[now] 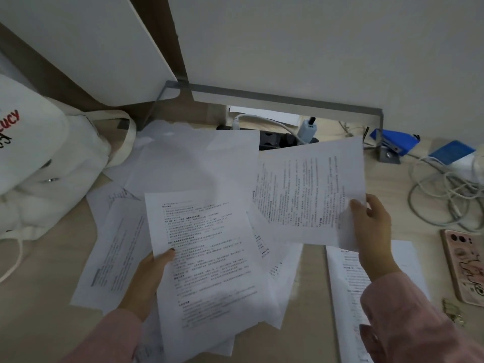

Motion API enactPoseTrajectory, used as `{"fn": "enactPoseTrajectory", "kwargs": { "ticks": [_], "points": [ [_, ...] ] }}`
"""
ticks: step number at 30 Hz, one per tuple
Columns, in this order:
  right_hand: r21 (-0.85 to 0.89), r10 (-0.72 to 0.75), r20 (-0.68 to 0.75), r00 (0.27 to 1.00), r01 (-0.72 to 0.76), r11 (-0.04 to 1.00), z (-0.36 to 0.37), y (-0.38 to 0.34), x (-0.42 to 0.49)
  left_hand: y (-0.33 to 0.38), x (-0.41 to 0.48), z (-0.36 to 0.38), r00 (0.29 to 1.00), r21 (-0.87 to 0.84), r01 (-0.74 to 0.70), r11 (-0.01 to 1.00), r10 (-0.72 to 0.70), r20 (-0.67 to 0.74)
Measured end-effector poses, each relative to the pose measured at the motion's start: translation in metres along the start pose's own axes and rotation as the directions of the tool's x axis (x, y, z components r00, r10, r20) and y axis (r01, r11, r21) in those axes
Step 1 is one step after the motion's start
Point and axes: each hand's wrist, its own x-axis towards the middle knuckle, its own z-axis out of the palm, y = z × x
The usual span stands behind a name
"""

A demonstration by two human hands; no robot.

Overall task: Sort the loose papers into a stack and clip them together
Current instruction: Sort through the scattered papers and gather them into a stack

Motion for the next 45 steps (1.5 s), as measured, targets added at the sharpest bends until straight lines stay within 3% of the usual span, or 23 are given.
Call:
{"fn": "enactPoseTrajectory", "kwargs": {
  "ticks": [7, 14, 18, 23, 27, 30, 32, 33, 35, 37, 42, 45],
  "points": [
    [0.295, 0.015, -0.201, 0.98, 0.046, 0.954, -0.063, -0.018, -0.023, -0.01, -0.016, 0.012, 1.0, -0.113, 0.024, 0.993, -0.021, 0.02],
    [0.417, 0.199, 0.073, 0.977, -0.212, 0.884, -0.054, 0.019, -0.067, -0.022, -0.042, 0.036, 0.999, -0.348, 0.042, 0.937, -0.027, 0.047],
    [0.332, 0.268, 0.322, 0.908, -0.374, 0.866, -0.019, 0.042, -0.105, -0.03, -0.06, 0.047, 1.0, -0.423, 0.022, 0.906, -0.018, 0.013],
    [0.112, 0.358, 0.493, 0.793, -0.466, 0.878, 0.014, 0.059, -0.143, -0.038, -0.065, 0.048, 0.998, -0.531, -0.041, 0.847, 0.012, -0.057],
    [-0.006, 0.402, 0.606, 0.687, -0.501, 0.865, 0.025, 0.065, -0.164, -0.042, -0.066, 0.05, 0.998, -0.474, -0.062, 0.878, 0.039, -0.059],
    [-0.099, 0.43, 0.649, 0.627, -0.491, 0.865, 0.029, 0.065, -0.165, -0.047, -0.065, 0.048, 0.989, -0.374, -0.096, 0.923, 0.047, -0.139],
    [-0.089, 0.442, 0.616, 0.652, -0.5, 0.862, 0.03, 0.063, -0.154, -0.045, -0.062, 0.042, 0.982, -0.339, -0.111, 0.934, 0.049, -0.184],
    [-0.052, 0.436, 0.567, 0.698, -0.498, 0.865, 0.031, 0.061, -0.147, -0.043, -0.059, 0.036, 0.978, -0.308, -0.116, 0.944, 0.054, -0.204],
    [-0.025, 0.37, 0.448, 0.814, -0.403, 0.915, 0.032, 0.057, -0.128, -0.041, -0.057, 0.023, 0.97, -0.244, -0.128, 0.961, 0.07, -0.233],
    [-0.055, 0.285, 0.383, 0.879, -0.286, 0.957, 0.036, 0.047, -0.11, -0.038, -0.055, 0.007, 0.963, -0.202, -0.14, 0.969, 0.086, -0.255],
    [-0.094, 0.224, 0.443, 0.868, -0.204, 0.974, 0.085, 0.011, -0.065, -0.027, -0.047, -0.036, 0.94, -0.112, -0.15, 0.982, 0.107, -0.325],
    [-0.105, 0.281, 0.461, 0.842, -0.263, 0.959, 0.121, 0.001, -0.045, -0.024, -0.036, -0.058, 0.937, -0.064, -0.117, 0.991, 0.089, -0.338]
  ]
}}
